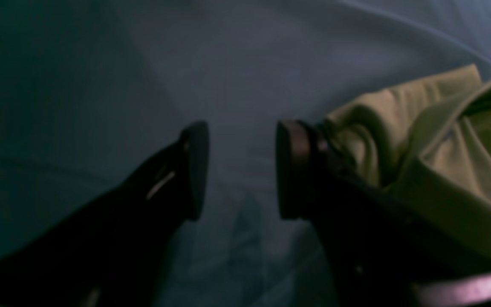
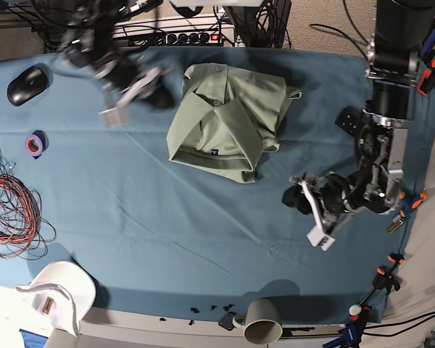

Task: Fold the T-shirt properly
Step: 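Release the shirt with both grippers and let it settle flat, then press and tuck the folded shirt edges with both grippers to square it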

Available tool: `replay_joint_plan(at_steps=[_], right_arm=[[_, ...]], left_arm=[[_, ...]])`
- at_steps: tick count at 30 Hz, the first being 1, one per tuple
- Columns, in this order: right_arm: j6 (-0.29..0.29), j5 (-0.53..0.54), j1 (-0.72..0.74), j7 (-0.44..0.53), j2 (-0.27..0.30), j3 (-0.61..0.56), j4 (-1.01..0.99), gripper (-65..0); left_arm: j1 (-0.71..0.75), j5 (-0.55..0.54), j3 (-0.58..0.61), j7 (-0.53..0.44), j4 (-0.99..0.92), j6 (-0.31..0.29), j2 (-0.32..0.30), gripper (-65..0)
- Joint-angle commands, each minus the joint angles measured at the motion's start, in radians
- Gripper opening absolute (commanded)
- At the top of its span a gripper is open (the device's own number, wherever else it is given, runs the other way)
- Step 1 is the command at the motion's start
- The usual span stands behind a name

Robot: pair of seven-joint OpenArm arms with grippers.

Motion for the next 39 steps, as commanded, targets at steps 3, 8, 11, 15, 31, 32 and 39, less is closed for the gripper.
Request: replay_joint_plan(at_steps=[3,8,11,15,31,32,39], right_arm=[[0.007,0.021,0.046,0.013,0.023,0.093,0.045,-49.4],[0.023,0.156,0.053,-0.066,0.035,0.166,0.05,-65.0],[0.085,0.299,0.025,-0.118,0.032,0.147,0.05,-65.0],[0.085,0.478,-0.027,-0.183,0.01,0.076,0.05,-65.0],[0.085,0.225,-0.09,-0.093,-0.031,-0.165,0.048,-65.0],[0.085,0.203,-0.088,-0.085,-0.031,-0.165,0.048,-65.0],[0.085,0.138,-0.073,-0.058,-0.031,-0.164,0.048,-65.0]], left_arm=[[-0.029,-0.072,-0.005,0.031,0.031,-0.011,-0.034,-38.1],[-0.003,-0.402,-0.032,0.196,0.034,-0.2,-0.04,-60.1],[0.021,-0.73,-0.037,0.364,0.037,-0.255,-0.039,-65.0],[0.056,-0.73,-0.036,0.386,0.048,-0.255,-0.023,-65.0],[0.158,-0.73,-0.035,0.386,0.047,-0.255,0.145,-65.0],[0.158,-0.73,-0.035,0.386,0.047,-0.255,0.15,-65.0],[0.161,-0.605,-0.035,0.27,0.041,-0.255,0.165,-65.0]])
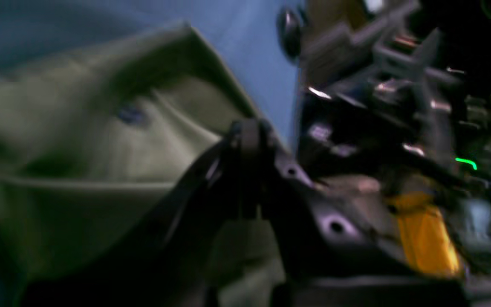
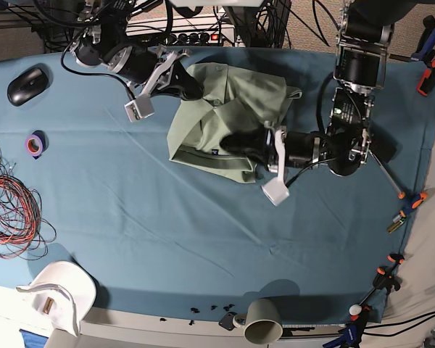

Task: Fold the T-shirt properly
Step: 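Press and tuck the folded shirt edges with both grippers to square it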

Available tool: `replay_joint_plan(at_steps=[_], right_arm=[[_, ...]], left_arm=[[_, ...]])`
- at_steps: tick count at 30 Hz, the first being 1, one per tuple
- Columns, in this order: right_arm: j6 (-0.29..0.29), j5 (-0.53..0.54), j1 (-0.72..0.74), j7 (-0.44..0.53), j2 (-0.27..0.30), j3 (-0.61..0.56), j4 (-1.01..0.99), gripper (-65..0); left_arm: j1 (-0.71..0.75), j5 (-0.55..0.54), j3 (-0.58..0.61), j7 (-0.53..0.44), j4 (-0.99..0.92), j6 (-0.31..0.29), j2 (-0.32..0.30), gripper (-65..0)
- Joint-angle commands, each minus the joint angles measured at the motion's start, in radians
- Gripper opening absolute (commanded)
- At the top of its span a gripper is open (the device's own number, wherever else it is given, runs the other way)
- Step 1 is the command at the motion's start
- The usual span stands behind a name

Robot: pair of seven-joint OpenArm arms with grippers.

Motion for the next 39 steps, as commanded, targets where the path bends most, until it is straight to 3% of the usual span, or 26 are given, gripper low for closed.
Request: replay_joint_plan(at_steps=[1,6,15,19,27,31,35,39], right_arm=[[0.002,0.012,0.005,0.031,0.0,0.0,0.016,-65.0],[0.002,0.002,0.005,0.034,0.0,0.0,0.016,-65.0],[0.002,-0.08,0.005,0.072,0.0,0.0,0.016,-65.0],[-0.003,-0.171,0.005,0.109,0.0,0.0,0.016,-65.0],[-0.091,-0.267,0.005,0.138,0.0,0.0,0.016,-65.0],[-0.092,-0.266,0.005,0.138,0.0,0.0,0.016,-65.0],[-0.091,-0.229,0.01,0.142,0.024,0.002,0.018,-65.0],[-0.091,-0.229,0.053,0.143,0.081,0.039,0.018,-65.0]], left_arm=[[-0.017,0.031,-0.006,-0.047,0.011,-0.004,-0.002,-65.0],[0.008,0.269,-0.006,-0.234,0.01,-0.004,-0.002,-65.0],[0.078,0.41,-0.006,-0.386,0.008,-0.004,-0.002,-65.0],[0.074,0.409,-0.006,-0.395,0.008,-0.004,-0.002,-65.0],[0.072,0.414,-0.006,-0.435,0.008,-0.004,-0.002,-65.0],[0.072,0.508,-0.006,-0.488,0.008,-0.004,0.004,-65.0],[0.072,0.615,-0.006,-0.523,0.008,0.093,0.009,-65.0],[0.073,0.618,-0.006,-0.52,0.008,0.095,0.008,-65.0]])
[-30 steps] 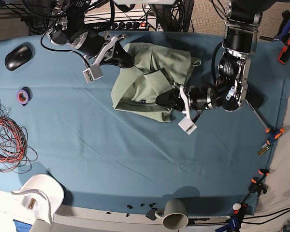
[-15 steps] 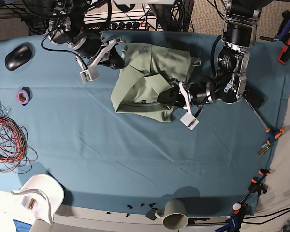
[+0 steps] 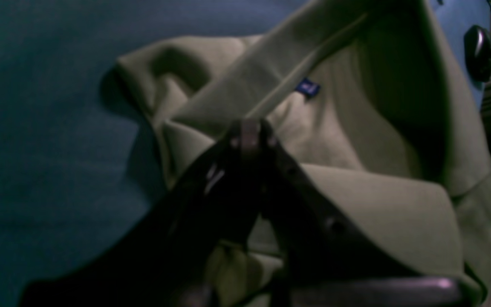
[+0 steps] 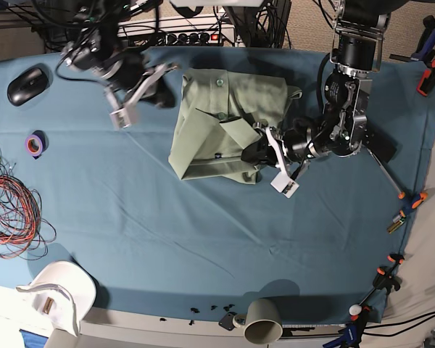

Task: Fold the T-shirt properly
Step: 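Press and tuck the folded shirt edges with both grippers to square it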

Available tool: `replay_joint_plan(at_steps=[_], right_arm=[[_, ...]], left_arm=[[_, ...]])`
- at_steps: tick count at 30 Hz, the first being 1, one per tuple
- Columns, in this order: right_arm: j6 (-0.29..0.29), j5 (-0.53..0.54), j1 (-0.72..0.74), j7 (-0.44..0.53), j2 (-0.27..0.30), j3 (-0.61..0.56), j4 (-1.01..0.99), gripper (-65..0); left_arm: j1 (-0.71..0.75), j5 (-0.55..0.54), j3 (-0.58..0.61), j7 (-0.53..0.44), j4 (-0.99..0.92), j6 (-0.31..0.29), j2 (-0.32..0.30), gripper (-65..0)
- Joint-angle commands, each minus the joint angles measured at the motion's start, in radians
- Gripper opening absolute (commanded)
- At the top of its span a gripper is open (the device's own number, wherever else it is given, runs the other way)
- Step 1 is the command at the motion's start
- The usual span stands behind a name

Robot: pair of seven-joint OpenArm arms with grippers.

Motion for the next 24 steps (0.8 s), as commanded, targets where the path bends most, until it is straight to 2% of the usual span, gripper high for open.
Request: replay_joint_plan(at_steps=[1,4,8,13,17,24], right_arm=[[0.003,0.021,0.017,0.023,0.01,0.017,0.019,-65.0],[0.003,0.033,0.055,0.026,0.018,0.08,0.019,-65.0],[0.003,0.153,0.103,0.016,0.018,0.143,0.019,-65.0],[0.006,0.22,0.132,0.003,-0.005,0.131,0.019,-65.0],[0.038,0.249,0.167,0.002,-0.02,0.109,0.018,-65.0],[0.033,0.238,0.248,0.006,-0.105,0.105,-0.039,-65.0]], left_arm=[[-0.019,0.004,-0.003,-0.007,0.013,0.003,-0.005,-65.0],[-0.019,0.003,-0.003,-0.007,0.013,0.003,-0.004,-65.0],[-0.019,0.004,-0.003,-0.007,0.013,0.003,0.001,-65.0],[-0.018,0.005,-0.003,-0.006,0.013,0.001,0.01,-65.0],[-0.016,0.004,-0.003,-0.003,0.013,0.0,0.017,-65.0],[-0.013,0.005,-0.003,0.014,0.013,0.0,0.017,-65.0]])
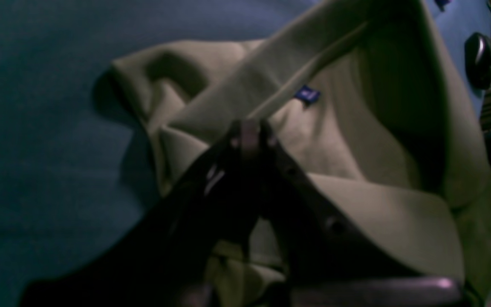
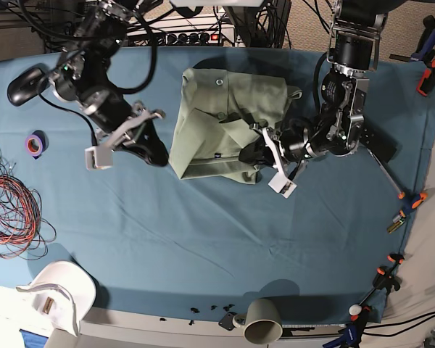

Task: Fold the T-shirt properly
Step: 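Press and tuck the folded shirt edges with both grippers to square it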

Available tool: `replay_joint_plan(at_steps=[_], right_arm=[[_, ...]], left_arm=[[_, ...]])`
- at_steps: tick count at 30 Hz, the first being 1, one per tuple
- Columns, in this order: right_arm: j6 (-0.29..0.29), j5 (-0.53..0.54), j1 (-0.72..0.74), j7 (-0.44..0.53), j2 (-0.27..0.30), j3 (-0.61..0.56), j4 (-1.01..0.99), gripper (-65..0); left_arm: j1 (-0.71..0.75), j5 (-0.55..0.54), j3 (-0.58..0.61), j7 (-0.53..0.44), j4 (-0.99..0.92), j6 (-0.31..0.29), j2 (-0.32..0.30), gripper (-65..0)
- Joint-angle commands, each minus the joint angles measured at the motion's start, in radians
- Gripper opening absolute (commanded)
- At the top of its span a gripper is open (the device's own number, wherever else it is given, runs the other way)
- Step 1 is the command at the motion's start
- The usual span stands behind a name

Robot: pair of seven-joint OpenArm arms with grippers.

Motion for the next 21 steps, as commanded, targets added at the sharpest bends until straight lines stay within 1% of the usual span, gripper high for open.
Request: replay_joint_plan(at_steps=[1,7,12,14,17,21], right_arm=[[0.006,0.019,0.027,0.024,0.001,-0.001,-0.016,-65.0],[0.002,0.05,0.135,0.01,-0.001,0.0,-0.28,-65.0],[0.002,0.037,0.186,-0.002,0.0,0.002,-0.42,-65.0],[-0.001,-0.014,0.192,0.004,0.0,0.002,-0.444,-65.0],[-0.034,-0.108,0.191,0.027,0.003,0.001,-0.453,-65.0],[-0.066,-0.207,0.192,0.053,0.039,0.001,-0.453,-65.0]], left_arm=[[-0.015,-0.002,-0.001,0.009,0.013,0.001,0.0,-65.0],[-0.015,-0.002,-0.001,0.009,0.013,0.001,0.0,-65.0],[-0.015,-0.002,-0.001,0.008,0.013,0.001,0.0,-65.0],[-0.015,-0.002,-0.001,0.008,0.013,0.001,0.0,-65.0],[-0.016,-0.002,-0.001,0.008,0.013,0.001,0.0,-65.0],[-0.016,-0.002,-0.001,0.008,0.013,0.0,-0.002,-65.0]])
